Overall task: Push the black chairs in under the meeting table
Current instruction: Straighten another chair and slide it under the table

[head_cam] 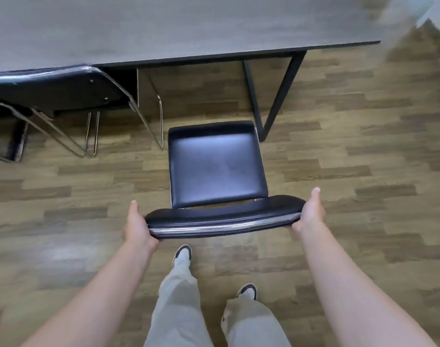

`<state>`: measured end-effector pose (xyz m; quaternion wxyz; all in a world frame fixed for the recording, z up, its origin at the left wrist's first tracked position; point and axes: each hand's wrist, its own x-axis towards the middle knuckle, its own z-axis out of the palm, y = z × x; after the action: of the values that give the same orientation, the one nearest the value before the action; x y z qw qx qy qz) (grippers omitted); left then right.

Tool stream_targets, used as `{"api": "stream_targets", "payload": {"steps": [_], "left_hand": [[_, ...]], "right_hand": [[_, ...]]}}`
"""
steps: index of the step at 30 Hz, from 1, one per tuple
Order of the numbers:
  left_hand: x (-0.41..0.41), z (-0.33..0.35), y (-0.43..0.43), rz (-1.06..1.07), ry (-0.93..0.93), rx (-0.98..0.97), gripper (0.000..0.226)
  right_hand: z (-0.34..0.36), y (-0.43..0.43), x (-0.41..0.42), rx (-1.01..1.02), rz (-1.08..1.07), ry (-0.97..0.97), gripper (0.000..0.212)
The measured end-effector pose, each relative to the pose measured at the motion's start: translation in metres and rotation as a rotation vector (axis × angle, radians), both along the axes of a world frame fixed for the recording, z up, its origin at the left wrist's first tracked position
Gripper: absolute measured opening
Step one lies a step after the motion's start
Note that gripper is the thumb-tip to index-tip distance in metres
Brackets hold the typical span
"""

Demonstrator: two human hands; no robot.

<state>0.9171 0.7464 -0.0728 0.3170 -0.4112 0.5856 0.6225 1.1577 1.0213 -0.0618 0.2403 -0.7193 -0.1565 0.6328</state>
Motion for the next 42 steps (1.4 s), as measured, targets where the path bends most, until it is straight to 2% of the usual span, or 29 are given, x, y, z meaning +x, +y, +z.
{"api": "stream_targets", "payload": {"steps": [6,10,12,17,21,26,28,34,42], "left_hand": [[0.001,-0.003,0.003,0.125,0.082,-0.078,0.09],[-0.005,0.004,0.018,0.134,0.092,-0.138,0.07],[-0.008,0.005,0.026,0.145,0.089,-0.154,0.068],[-0.039,0.008,0.046,0.154,0.087,-0.129,0.077],[-0.074,0.017,0.068,0.177,0.113,-0.105,0.071],[-0.133,-0.002,0.095,0.177,0.139,-0.051,0.113],[-0.165,-0.008,0.116,0.183,0.138,-0.035,0.118],[-0.248,-0.001,0.187,0.176,0.183,-0.091,0.081],[-0.338,0.005,0.252,0.182,0.192,-0.088,0.083]], "right_hand": [[-0.008,0.006,-0.007,0.003,-0.019,-0.066,0.05],[-0.004,0.019,-0.023,0.022,-0.012,-0.07,0.048],[-0.003,0.024,-0.029,0.02,-0.007,-0.063,0.048],[-0.003,0.043,-0.058,0.026,0.013,-0.081,0.049],[-0.003,0.059,-0.092,0.029,0.007,-0.068,0.054],[-0.003,0.094,-0.147,0.05,0.008,-0.054,0.056],[0.002,0.118,-0.175,0.068,0.003,-0.042,0.061],[-0.002,0.182,-0.26,0.094,0.004,-0.057,0.072],[-0.001,0.242,-0.351,0.129,-0.01,-0.044,0.065]]}}
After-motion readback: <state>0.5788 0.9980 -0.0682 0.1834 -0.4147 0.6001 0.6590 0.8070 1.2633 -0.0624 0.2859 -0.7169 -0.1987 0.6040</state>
